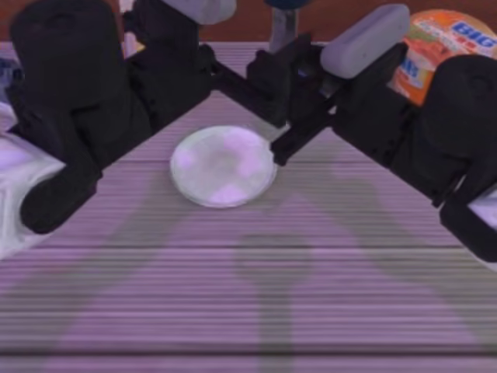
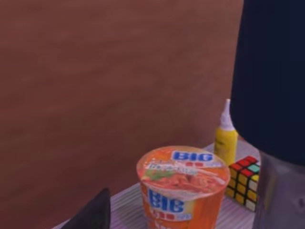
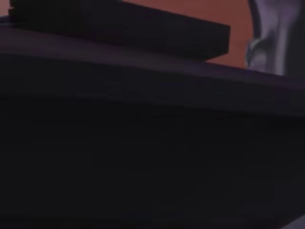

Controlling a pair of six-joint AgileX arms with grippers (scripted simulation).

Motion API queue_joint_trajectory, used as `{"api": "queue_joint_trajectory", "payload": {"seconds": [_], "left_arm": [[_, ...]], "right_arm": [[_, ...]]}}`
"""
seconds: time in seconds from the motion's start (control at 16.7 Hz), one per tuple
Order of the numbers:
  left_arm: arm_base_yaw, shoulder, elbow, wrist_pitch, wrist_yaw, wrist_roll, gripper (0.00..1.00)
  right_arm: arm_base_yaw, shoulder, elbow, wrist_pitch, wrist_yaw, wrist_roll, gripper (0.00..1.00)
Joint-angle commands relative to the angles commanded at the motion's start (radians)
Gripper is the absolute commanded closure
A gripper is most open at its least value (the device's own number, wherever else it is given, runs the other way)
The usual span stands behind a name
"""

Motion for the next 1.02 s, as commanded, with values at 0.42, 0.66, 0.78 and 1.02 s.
{"api": "queue_joint_trajectory", "payload": {"seconds": [0.42,0.66,0.78,1.02], "left_arm": [[-0.026,0.141,0.104,0.04,-0.023,-0.001,0.0],[-0.026,0.141,0.104,0.04,-0.023,-0.001,0.23],[-0.026,0.141,0.104,0.04,-0.023,-0.001,0.38],[-0.026,0.141,0.104,0.04,-0.023,-0.001,0.68]], "right_arm": [[0.0,0.0,0.0,0.0,0.0,0.0,1.0],[0.0,0.0,0.0,0.0,0.0,0.0,1.0],[0.0,0.0,0.0,0.0,0.0,0.0,1.0],[0.0,0.0,0.0,0.0,0.0,0.0,1.0]]}}
